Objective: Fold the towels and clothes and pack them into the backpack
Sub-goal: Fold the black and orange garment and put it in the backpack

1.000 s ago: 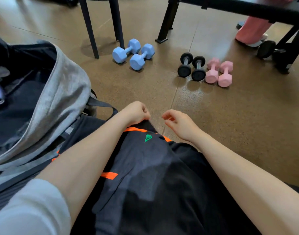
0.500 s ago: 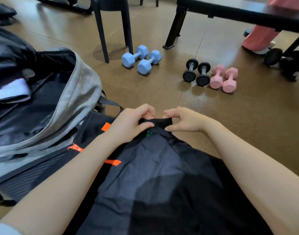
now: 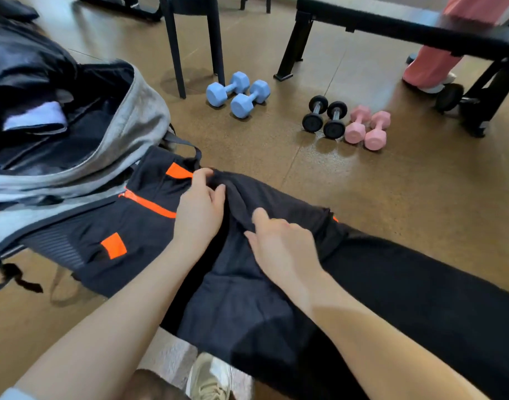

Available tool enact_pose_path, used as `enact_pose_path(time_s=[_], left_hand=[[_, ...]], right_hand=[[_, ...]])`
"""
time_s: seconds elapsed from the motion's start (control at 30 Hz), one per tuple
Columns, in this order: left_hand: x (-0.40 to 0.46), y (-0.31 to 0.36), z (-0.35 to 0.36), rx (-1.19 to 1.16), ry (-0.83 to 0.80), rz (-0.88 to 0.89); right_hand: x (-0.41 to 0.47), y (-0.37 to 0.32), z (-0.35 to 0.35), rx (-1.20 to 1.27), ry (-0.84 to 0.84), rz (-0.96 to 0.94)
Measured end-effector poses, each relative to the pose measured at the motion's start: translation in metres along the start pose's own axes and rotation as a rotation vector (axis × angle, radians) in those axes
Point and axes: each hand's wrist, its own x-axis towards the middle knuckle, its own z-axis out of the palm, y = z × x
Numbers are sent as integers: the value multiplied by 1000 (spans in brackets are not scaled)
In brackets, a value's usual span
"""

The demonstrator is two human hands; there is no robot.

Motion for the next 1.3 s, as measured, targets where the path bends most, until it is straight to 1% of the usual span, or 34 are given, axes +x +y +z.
enact_pose_path(time_s=[0.03, 0.07, 0.13, 0.17, 0.23, 0.27, 0.37, 0.4, 0.43, 0.5, 0.53, 0.57, 0.6, 0.67, 0.7, 0.8, 0.87, 0.93, 0.97, 1.03, 1.1, 1.2, 1.23, 1.3], left_hand=[[-11, 4, -1, -98, -69, -139], [-21, 7, -2, -173, -146, -259], [-39, 9, -3, -302, -280, -415], [-45, 8, -3, -344, -303, -442], [-51, 8, -2, -370, -289, -441], [-51, 9, 0, -361, -276, -439], [-51, 18, 11, -259, -256, -427], [-51, 22, 15, -233, -238, -403], [-51, 26, 19, -217, -206, -375], [-53, 32, 23, -219, -119, -327], [-55, 34, 23, -240, -89, -312], [-56, 36, 22, -277, -73, -302], [-57, 37, 22, -323, -63, -296], [-56, 36, 23, -442, -51, -311], [-53, 36, 24, -507, -48, -337], [-45, 41, 27, -641, -59, -374], [-38, 49, 27, -675, -60, -355], [-29, 55, 20, -667, -64, -298], [-25, 57, 13, -657, -70, -237], [-16, 57, -2, -559, -86, -122], [-14, 45, -17, -288, -116, -58], [-15, 8, -30, 105, -94, -87], [-17, -3, -33, 215, -83, -116], [-22, -15, -37, 464, -106, -153]], right_hand=[[0, -11, 3, 90, -103, 36], [1, -18, 9, 229, -179, 99], [-1, -23, 19, 482, -329, 187], [-4, -22, 20, 587, -336, 206], [-14, -11, 17, 772, -338, 205], [-19, -3, 14, 852, -372, 187], [-29, 25, 8, 1008, -523, 108], [-32, 32, 8, 1010, -523, 50], [-35, 39, 8, 962, -457, -19], [-34, 58, 9, 754, -197, -104], [-32, 70, 9, 644, -97, -117], [-30, 83, 11, 548, -71, -117], [-28, 95, 12, 468, -99, -113], [-27, 112, 17, 351, -210, -87], [-26, 118, 20, 326, -213, -69], [-16, 128, 17, 289, -76, -25], [-8, 130, 6, 308, 70, 10], [-9, 124, -12, 258, 243, 15], [-14, 117, -20, 201, 298, -19], [-24, 93, -29, 48, 334, -177], [-35, 65, -22, -20, 281, -320], [-40, 35, 1, 10, 120, -380], [-41, 32, 8, 52, 43, -386], [-41, 37, 12, 214, -144, -372]])
